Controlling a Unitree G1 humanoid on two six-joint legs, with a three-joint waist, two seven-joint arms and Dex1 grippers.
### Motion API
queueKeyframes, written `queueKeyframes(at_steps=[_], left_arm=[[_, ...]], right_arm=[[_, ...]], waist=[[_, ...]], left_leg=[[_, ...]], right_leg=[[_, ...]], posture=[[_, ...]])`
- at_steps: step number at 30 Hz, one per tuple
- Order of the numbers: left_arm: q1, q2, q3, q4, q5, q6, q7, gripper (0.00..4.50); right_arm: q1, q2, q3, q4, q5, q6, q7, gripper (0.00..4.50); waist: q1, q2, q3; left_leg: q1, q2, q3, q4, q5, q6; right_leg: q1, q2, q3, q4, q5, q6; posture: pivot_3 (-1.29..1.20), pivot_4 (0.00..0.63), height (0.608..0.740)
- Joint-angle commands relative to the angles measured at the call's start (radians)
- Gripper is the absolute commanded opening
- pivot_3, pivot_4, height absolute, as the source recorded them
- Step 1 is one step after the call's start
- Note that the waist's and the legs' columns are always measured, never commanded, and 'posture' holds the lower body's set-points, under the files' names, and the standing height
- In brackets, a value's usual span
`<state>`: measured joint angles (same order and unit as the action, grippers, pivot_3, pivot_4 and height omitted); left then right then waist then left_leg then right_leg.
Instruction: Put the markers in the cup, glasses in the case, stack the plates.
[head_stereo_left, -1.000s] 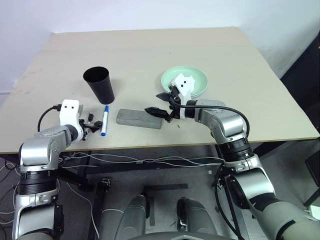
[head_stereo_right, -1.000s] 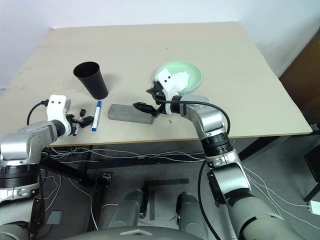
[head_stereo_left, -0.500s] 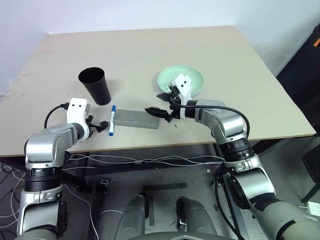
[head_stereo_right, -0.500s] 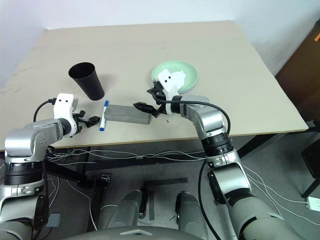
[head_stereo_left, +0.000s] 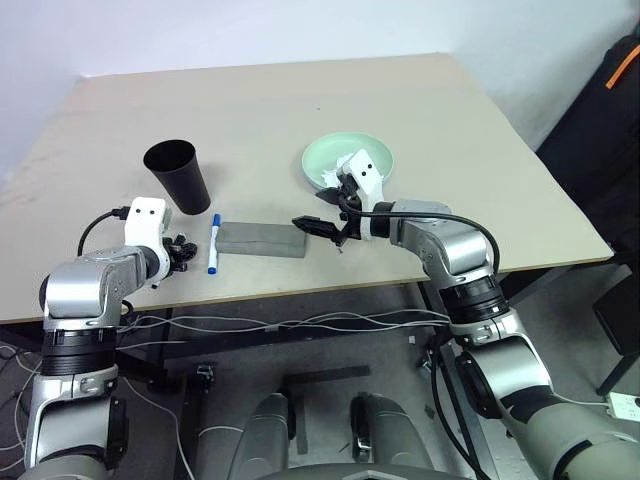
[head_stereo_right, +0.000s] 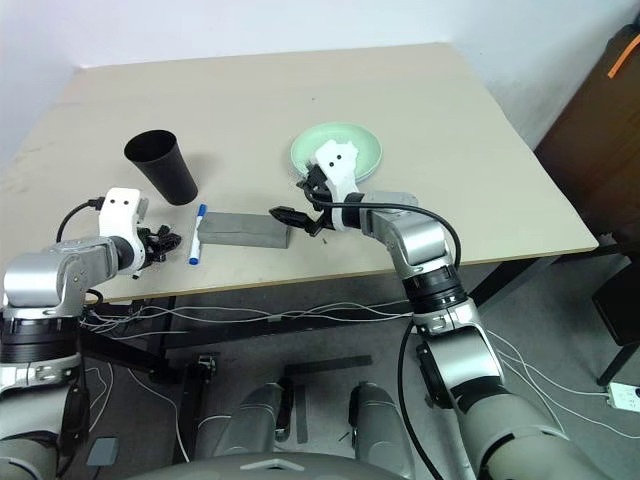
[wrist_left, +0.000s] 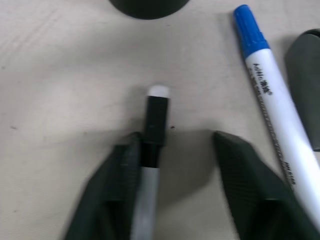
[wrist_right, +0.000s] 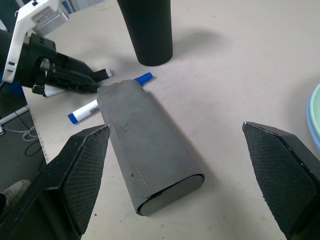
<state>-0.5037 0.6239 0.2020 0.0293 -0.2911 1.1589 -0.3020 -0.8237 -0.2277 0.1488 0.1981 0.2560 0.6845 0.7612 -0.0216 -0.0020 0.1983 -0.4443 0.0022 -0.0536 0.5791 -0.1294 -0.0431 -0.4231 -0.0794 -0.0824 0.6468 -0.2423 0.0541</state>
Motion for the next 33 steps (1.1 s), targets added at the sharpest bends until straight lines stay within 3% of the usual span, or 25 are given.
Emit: queueKeyframes(at_steps=[1,3,4,13,16,21,26,33], left_arm=[[0.009,0.033,0.017,0.065,0.062,-0.006,0.054,0.92],[-0.001,0.037,0.022,0.081,0.068,-0.019,0.066,0.25],[-0.005,0.04,0.023,0.088,0.075,-0.03,0.074,0.16],[-0.072,0.052,0.079,0.1,0.108,-0.117,0.153,0.16],[-0.086,0.062,0.087,0.091,0.151,-0.274,0.19,0.16],[-0.128,0.036,0.164,0.164,0.141,-0.729,0.193,0.16],[-0.222,0.025,0.21,0.265,0.078,-1.066,0.093,0.16],[-0.397,-0.024,0.227,0.51,-0.066,-1.358,-0.166,0.16]], right_arm=[[-0.002,-0.009,-0.005,-0.027,0.003,-0.005,-0.005,4.5],[0.0,-0.009,-0.004,-0.025,0.002,-0.006,-0.008,4.5],[0.001,-0.009,-0.004,-0.024,0.002,-0.007,-0.01,4.5],[0.0,-0.017,-0.02,-0.031,0.016,-0.021,-0.005,4.5],[0.008,-0.025,-0.03,-0.05,0.034,-0.036,0.017,4.5],[0.039,-0.018,-0.056,-0.078,0.061,-0.115,0.037,4.5],[0.084,-0.014,-0.079,-0.143,0.11,-0.181,0.071,4.5],[0.109,-0.022,-0.096,-0.205,0.177,-0.187,0.107,4.5]], waist=[[0.0,0.0,0.0],[0.001,0.0,0.0],[0.0,0.0,0.0],[0.004,-0.002,0.001],[0.01,-0.002,0.001],[0.013,-0.003,0.001],[0.011,-0.003,0.001],[0.01,-0.004,0.001]], left_leg=[[0.0,0.0,0.0,0.0,0.0,0.0],[0.0,0.0,0.0,0.0,0.0,0.0],[0.0,0.0,0.001,0.0,0.0,0.0],[-0.001,0.004,0.003,0.0,0.0,0.0],[-0.005,0.004,0.004,0.0,0.0,0.0],[-0.009,0.001,0.005,0.0,0.0,0.0],[-0.012,0.001,0.006,0.0,0.0,0.0],[-0.013,0.0,0.007,0.002,0.001,0.001]], right_leg=[[0.0,0.0,0.0,0.0,0.0,0.0],[0.0,0.0,0.0,0.0,0.0,0.0],[0.0,0.0,0.0,0.0,0.0,0.0],[-0.002,0.002,0.001,0.0,0.001,0.001],[-0.004,0.002,0.001,-0.001,0.002,0.003],[-0.004,-0.001,0.001,-0.006,0.003,0.003],[-0.004,-0.001,0.0,-0.012,0.009,0.005],[-0.004,0.0,0.0,-0.014,0.011,0.008]], posture=[[0.0,0.15,0.74],[0.0,0.15,0.74],[0.0,0.15,0.74],[0.0,0.15,0.74],[0.0,0.15,0.74],[0.0,0.15,0.74],[0.0,0.15,0.74],[0.0,0.15,0.74]])
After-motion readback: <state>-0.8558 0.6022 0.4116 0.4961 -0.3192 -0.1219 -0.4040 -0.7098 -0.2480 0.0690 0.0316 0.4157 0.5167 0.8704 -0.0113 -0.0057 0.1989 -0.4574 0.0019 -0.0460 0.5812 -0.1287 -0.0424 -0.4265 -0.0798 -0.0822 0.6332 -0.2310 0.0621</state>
